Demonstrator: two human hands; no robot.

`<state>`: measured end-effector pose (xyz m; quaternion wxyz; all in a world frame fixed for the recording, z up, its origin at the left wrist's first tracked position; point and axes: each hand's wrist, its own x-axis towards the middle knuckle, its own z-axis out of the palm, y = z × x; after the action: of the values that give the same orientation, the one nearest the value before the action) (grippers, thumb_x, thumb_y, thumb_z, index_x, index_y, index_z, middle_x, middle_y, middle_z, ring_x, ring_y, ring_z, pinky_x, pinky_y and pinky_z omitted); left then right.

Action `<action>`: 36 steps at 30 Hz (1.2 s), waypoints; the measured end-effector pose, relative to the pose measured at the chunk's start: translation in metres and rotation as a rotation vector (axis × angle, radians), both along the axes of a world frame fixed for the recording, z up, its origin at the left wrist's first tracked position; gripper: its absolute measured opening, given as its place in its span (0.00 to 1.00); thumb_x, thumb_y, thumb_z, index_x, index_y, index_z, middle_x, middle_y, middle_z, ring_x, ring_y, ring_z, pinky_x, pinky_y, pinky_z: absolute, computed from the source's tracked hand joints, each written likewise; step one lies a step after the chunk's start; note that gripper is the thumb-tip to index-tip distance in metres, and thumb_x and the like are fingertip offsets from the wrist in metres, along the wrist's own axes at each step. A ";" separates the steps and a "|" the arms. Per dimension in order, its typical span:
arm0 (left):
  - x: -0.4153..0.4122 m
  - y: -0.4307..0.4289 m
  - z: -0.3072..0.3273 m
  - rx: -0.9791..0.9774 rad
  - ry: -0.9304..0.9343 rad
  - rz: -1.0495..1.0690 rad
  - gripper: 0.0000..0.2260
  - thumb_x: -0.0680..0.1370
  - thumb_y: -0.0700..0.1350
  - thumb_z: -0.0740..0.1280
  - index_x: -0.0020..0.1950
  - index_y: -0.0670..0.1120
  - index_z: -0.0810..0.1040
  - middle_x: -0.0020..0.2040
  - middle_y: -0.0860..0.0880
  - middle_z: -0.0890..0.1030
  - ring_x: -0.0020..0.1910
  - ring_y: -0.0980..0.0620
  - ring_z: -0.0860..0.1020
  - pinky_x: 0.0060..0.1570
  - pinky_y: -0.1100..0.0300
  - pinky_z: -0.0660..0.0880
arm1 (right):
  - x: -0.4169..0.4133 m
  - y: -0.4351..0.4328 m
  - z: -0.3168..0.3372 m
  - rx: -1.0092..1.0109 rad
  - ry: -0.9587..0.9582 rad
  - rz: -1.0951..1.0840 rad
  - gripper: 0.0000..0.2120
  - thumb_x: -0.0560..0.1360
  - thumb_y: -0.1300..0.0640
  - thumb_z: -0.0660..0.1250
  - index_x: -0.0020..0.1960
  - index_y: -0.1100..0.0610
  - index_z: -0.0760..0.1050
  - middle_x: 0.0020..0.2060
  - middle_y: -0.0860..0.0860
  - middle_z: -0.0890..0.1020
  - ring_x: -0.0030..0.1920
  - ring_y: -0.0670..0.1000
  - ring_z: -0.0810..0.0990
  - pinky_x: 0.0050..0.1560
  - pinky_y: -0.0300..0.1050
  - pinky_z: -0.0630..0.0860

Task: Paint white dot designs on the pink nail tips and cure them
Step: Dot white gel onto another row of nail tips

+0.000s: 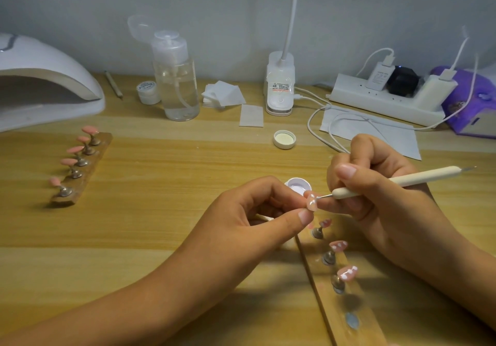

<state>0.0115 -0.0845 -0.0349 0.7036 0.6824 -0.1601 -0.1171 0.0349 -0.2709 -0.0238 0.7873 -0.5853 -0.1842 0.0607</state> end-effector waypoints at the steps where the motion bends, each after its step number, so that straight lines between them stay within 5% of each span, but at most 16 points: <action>1: 0.000 0.000 0.000 -0.001 0.000 0.001 0.02 0.70 0.48 0.71 0.40 0.55 0.82 0.35 0.58 0.81 0.36 0.62 0.76 0.40 0.67 0.73 | 0.000 0.000 0.000 0.001 0.001 0.002 0.09 0.70 0.59 0.68 0.32 0.52 0.72 0.27 0.50 0.73 0.28 0.43 0.72 0.36 0.39 0.80; 31: 0.000 0.000 -0.001 0.003 -0.005 0.005 0.02 0.69 0.48 0.71 0.40 0.56 0.82 0.36 0.58 0.81 0.36 0.62 0.76 0.41 0.64 0.73 | -0.001 0.000 0.000 -0.013 0.004 0.011 0.09 0.69 0.59 0.68 0.32 0.52 0.72 0.27 0.49 0.73 0.28 0.43 0.74 0.36 0.39 0.80; 36: 0.000 0.001 -0.001 0.003 -0.005 -0.003 0.02 0.70 0.49 0.72 0.42 0.55 0.83 0.38 0.57 0.82 0.38 0.61 0.77 0.44 0.62 0.73 | 0.004 -0.002 0.002 0.077 0.017 -0.036 0.11 0.71 0.52 0.73 0.36 0.52 0.72 0.27 0.48 0.70 0.28 0.43 0.70 0.43 0.44 0.81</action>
<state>0.0115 -0.0833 -0.0362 0.7019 0.6837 -0.1625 -0.1167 0.0385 -0.2732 -0.0222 0.8119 -0.5571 -0.1690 0.0443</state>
